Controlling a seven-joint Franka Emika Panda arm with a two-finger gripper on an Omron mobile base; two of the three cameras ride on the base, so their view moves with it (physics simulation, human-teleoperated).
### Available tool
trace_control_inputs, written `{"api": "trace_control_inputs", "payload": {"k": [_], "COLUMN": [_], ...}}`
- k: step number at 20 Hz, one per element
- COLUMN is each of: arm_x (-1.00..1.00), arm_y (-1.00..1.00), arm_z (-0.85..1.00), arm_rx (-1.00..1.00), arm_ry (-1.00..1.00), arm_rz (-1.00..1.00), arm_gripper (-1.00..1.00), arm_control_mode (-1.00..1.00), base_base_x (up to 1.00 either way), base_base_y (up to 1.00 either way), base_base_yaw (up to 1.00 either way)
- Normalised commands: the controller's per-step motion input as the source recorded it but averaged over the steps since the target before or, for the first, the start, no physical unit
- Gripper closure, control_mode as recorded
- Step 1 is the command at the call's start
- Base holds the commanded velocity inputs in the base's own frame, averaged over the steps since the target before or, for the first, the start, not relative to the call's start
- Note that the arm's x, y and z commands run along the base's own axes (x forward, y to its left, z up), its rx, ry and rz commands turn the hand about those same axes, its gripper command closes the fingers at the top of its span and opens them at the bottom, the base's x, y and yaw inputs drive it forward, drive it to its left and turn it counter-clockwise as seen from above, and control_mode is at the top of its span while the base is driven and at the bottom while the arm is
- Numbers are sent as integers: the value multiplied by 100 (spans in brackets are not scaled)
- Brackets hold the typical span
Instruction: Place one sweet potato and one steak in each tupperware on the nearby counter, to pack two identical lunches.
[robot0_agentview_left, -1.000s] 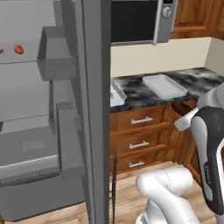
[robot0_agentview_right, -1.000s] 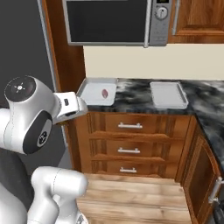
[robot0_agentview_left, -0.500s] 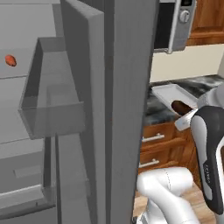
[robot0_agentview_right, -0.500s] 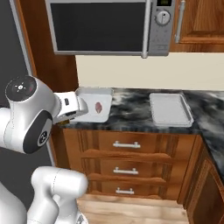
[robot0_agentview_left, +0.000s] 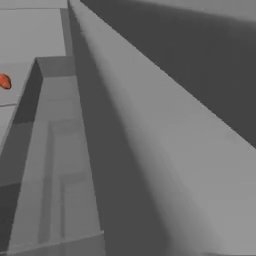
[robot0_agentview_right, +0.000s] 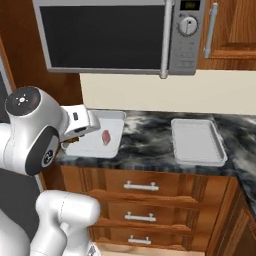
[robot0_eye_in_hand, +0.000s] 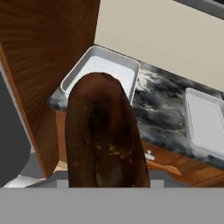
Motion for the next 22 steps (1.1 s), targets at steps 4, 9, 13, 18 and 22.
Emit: {"api": "trace_control_inputs", "payload": {"k": [4, 9, 13, 18, 22], "arm_x": [0, 0, 0, 0, 2], "arm_y": [0, 0, 0, 0, 0], "arm_z": [0, 0, 0, 0, -68], "arm_rx": [0, 0, 0, 0, 0], "arm_ry": [0, 0, 0, 0, 0], "arm_rz": [0, 0, 0, 0, 4], "arm_gripper": [100, 100, 100, 100, 100], "arm_control_mode": [100, 100, 100, 100, -100], "base_base_x": [57, 53, 42, 17, 0], "base_base_y": [-37, -14, 0, 0, 0], "base_base_yaw": [7, 8, 7, 5, 0]}}
